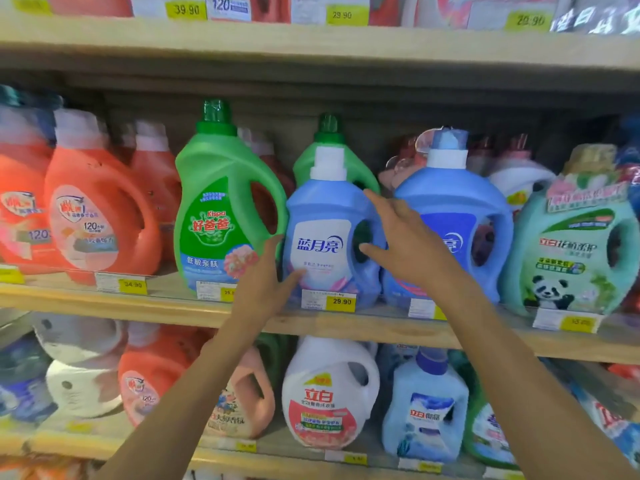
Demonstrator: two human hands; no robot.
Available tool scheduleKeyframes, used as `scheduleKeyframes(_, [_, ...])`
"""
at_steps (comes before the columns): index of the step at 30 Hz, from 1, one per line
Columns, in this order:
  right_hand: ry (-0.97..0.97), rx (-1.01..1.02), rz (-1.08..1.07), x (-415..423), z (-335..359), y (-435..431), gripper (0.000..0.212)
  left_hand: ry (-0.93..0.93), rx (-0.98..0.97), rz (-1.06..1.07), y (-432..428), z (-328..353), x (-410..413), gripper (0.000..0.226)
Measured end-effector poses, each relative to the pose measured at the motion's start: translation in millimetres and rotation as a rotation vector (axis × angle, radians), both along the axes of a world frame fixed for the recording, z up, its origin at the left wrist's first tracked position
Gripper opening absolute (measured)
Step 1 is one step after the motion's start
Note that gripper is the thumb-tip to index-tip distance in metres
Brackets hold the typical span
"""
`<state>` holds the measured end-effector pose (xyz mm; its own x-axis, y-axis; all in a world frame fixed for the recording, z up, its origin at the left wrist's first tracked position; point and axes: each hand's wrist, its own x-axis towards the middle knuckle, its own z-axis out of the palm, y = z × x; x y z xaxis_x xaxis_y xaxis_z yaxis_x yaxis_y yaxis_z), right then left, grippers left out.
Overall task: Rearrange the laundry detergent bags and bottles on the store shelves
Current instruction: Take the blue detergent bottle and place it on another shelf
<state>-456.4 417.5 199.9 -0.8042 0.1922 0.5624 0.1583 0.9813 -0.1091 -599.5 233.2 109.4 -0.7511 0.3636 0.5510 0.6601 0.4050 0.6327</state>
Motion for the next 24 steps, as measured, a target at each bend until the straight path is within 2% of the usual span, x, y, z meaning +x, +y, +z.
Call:
scheduleKeyframes(5, [0.019, -0.062, 0.035, -27, 5, 9, 0.091, -0.087, 0.145, -0.114, 12, -2, -10, 0.091])
scheduleKeyframes(9, [-0.005, -0.157, 0.1, -42, 5, 16, 0.099, -0.145, 0.186, -0.231, 20, -2, -21, 0.109])
scheduleKeyframes(16, [-0.02, -0.281, 0.136, -59, -1, 17, 0.124, -0.216, 0.121, -0.417, 16, 3, -53, 0.12])
scheduleKeyframes(20, [-0.015, -0.299, 0.131, -62, -2, 18, 0.126, -0.222, 0.048, -0.489, 15, 4, -61, 0.13])
scheduleKeyframes(24, [-0.009, -0.31, 0.135, -64, -1, 17, 0.125, -0.233, 0.032, -0.547, 15, 4, -68, 0.131])
